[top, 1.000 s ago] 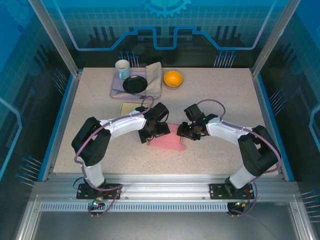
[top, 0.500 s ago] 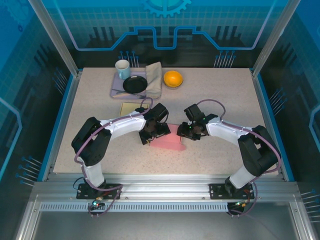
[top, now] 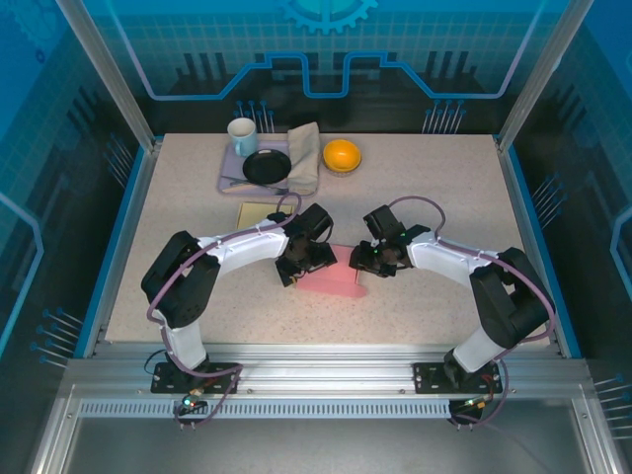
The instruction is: Fold the paper box
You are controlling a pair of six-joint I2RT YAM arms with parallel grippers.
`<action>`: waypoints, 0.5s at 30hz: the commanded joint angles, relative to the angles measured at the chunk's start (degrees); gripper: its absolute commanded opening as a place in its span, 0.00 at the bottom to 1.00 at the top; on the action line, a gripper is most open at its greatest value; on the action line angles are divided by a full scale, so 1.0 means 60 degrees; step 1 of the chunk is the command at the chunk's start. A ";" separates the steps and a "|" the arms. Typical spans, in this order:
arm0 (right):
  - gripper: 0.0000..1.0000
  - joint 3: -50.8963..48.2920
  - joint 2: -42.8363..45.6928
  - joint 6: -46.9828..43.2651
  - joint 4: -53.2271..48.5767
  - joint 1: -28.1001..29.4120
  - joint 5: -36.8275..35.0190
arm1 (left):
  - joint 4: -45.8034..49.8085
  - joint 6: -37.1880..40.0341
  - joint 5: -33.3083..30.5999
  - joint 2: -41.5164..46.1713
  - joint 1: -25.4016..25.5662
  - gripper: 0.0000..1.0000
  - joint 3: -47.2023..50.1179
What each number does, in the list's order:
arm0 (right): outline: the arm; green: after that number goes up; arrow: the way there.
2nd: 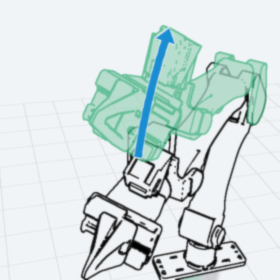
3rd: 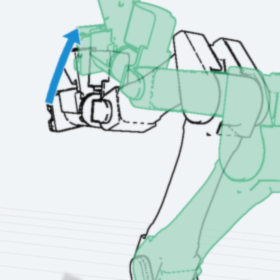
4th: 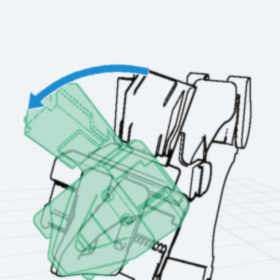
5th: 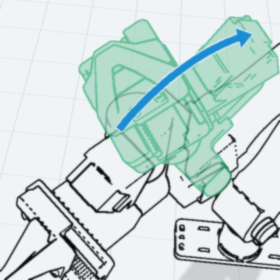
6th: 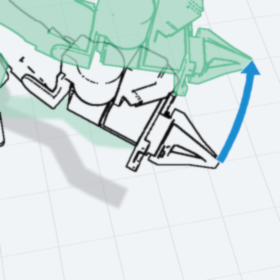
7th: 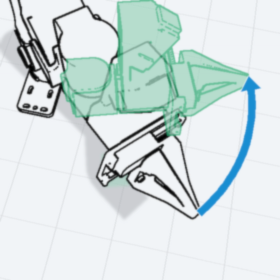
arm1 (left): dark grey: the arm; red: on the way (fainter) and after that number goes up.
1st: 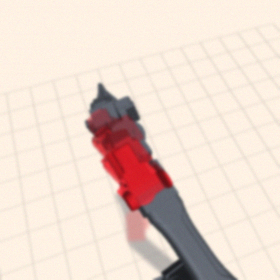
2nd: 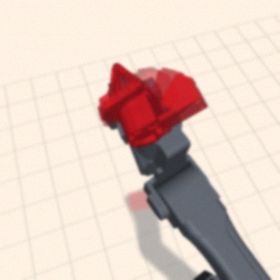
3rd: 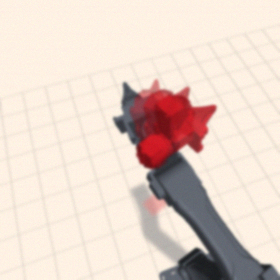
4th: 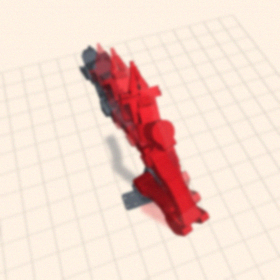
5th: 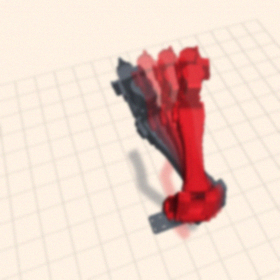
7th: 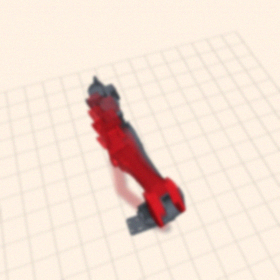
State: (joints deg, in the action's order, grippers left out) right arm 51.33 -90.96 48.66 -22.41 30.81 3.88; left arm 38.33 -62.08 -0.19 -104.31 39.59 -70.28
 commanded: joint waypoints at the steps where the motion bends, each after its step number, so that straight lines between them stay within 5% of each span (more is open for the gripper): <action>1: 0.44 -0.0337 -0.0053 0.0045 -0.0615 0.0020 0.0040 | 0.0324 -0.0166 -0.0013 -0.0306 0.0008 0.95 0.0013; 15: 0.46 -0.0216 0.1578 -0.0168 -0.1477 0.0063 -0.0191 | 0.0441 -0.0113 -0.0333 -0.0291 0.0010 0.95 0.0069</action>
State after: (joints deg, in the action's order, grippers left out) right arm 50.11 -84.18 48.45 -27.68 30.83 3.40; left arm 38.22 -62.08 -0.25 -104.44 39.59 -70.28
